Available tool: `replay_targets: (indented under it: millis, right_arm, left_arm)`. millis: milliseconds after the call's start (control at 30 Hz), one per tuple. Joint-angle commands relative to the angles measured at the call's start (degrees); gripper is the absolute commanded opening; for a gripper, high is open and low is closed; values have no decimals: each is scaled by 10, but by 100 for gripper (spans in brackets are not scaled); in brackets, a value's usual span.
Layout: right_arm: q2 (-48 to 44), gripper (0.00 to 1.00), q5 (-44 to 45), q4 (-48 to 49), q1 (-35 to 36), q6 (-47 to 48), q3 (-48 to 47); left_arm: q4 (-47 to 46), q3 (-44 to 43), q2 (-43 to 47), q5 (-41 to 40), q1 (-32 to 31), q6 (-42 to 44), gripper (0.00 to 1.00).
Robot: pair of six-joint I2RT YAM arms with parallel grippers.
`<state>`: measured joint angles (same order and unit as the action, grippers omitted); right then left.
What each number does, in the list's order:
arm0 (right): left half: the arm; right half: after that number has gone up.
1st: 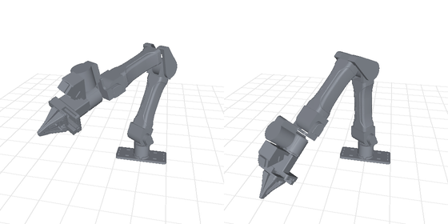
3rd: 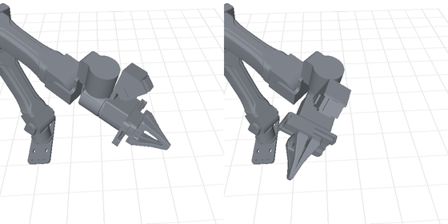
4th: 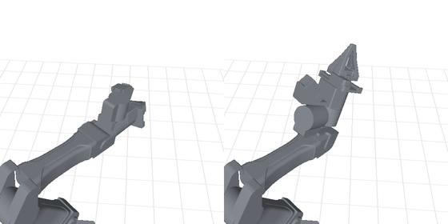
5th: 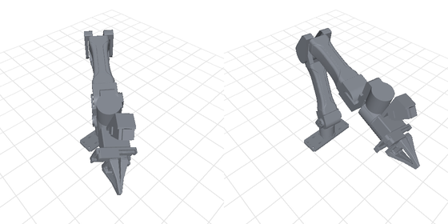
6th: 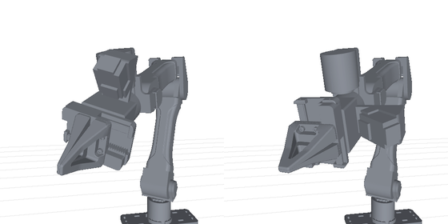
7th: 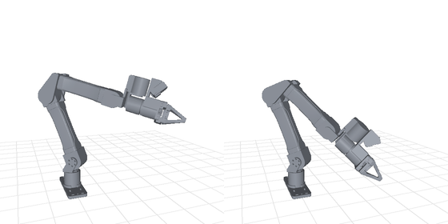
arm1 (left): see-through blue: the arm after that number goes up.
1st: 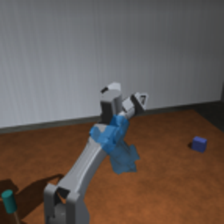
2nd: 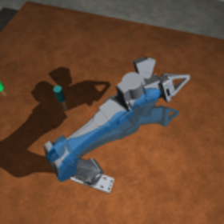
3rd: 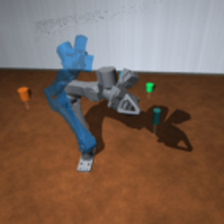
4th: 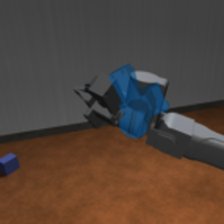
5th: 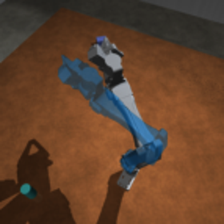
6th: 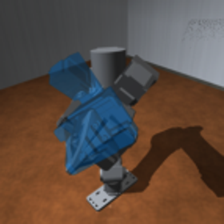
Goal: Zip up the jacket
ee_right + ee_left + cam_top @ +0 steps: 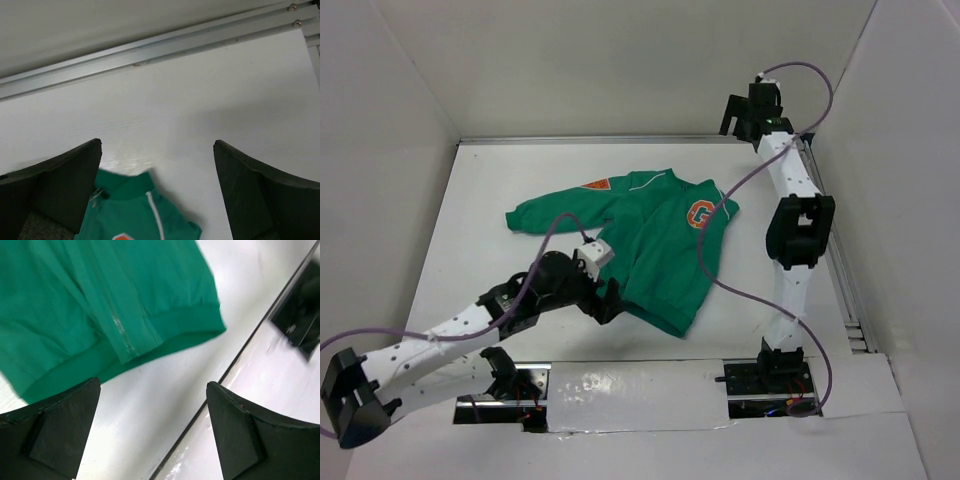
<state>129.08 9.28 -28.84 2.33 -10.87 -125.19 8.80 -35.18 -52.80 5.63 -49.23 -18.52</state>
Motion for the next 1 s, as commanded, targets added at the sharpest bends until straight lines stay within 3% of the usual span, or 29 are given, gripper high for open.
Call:
replay_targets:
  millis: [0, 67, 167, 233, 267, 300, 400, 433, 600, 800, 967]
  right_arm:
    - [-142, 100, -61, 61, 30, -43, 103]
    - [-212, 100, -54, 85, 34, -64, 168]
    - [-327, 100, -67, 145, 23, -145, 376]
    - [-391, 100, -87, 194, 4, -177, 465]
    - [-496, 100, -89, 220, -9, -206, 586]
    - [-497, 100, -89, 235, -9, -206, 587]
    - [-647, 100, -65, 251, -17, -205, 711]
    - [-710, 100, -32, 240, -15, -201, 728]
    - [-848, 100, 59, 129, -17, -217, 775]
    - [-931, 100, 122, 111, -17, -242, 819]
    - [-935, 100, 116, 110, -17, -238, 816]
  left_arm:
    - [26, -33, 45, 18, 33, -59, 99]
    - [47, -50, 45, 21, 66, -99, 99]
    - [123, -109, 9, 45, 120, -151, 99]
    - [134, -126, -21, 51, 158, -164, 99]
    - [127, -134, -33, 57, 181, -164, 99]
    - [126, -134, -33, 57, 181, -164, 99]
    - [105, -128, -25, 68, 228, -156, 99]
    - [89, -119, -7, 76, 240, -159, 99]
    - [65, -100, 38, 106, 323, -157, 99]
    - [80, -92, 63, 127, 370, -152, 99]
    - [82, -74, 88, 136, 382, -154, 99]
